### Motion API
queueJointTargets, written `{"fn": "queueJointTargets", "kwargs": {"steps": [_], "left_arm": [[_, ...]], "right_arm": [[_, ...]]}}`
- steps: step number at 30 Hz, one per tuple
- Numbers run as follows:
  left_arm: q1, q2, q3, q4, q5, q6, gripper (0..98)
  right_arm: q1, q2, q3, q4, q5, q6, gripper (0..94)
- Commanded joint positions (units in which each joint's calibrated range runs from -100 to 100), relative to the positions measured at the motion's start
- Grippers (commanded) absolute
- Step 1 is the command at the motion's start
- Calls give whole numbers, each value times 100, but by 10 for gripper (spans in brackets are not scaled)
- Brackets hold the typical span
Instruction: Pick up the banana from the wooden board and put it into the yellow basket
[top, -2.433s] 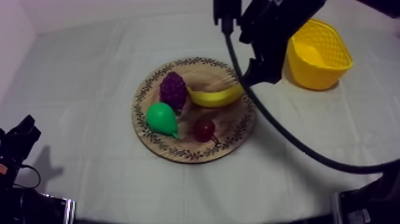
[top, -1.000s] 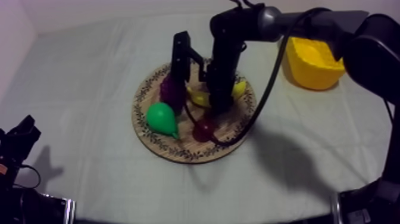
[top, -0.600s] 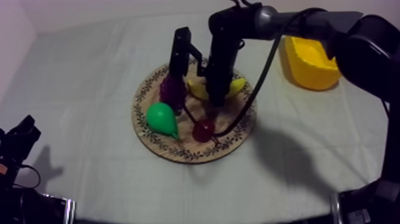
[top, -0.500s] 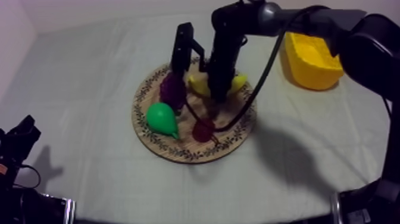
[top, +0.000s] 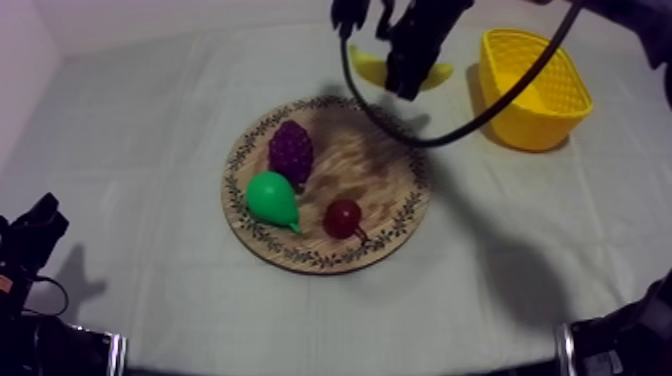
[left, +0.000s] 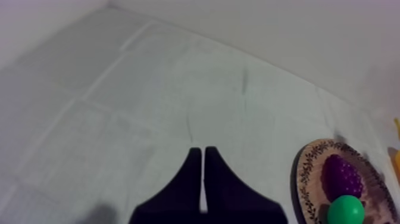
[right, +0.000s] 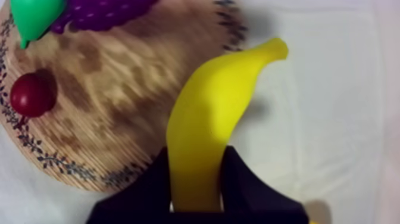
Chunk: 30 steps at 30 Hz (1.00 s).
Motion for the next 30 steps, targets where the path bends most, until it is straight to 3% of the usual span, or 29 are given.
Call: {"fn": "queueJointTargets", "kwargs": {"steps": [1, 20, 30], "left_arm": [[2, -5, -1, 3, 0, 1, 1], [2, -5, -1, 3, 0, 0, 1], [2, -5, -1, 3, 0, 2, 1]], "right_arm": [[108, -175, 14, 18, -71, -86, 61], [1222, -931, 123, 535, -652, -1380, 58], [1701, -1046, 634, 1110, -1040, -2362, 57]]}}
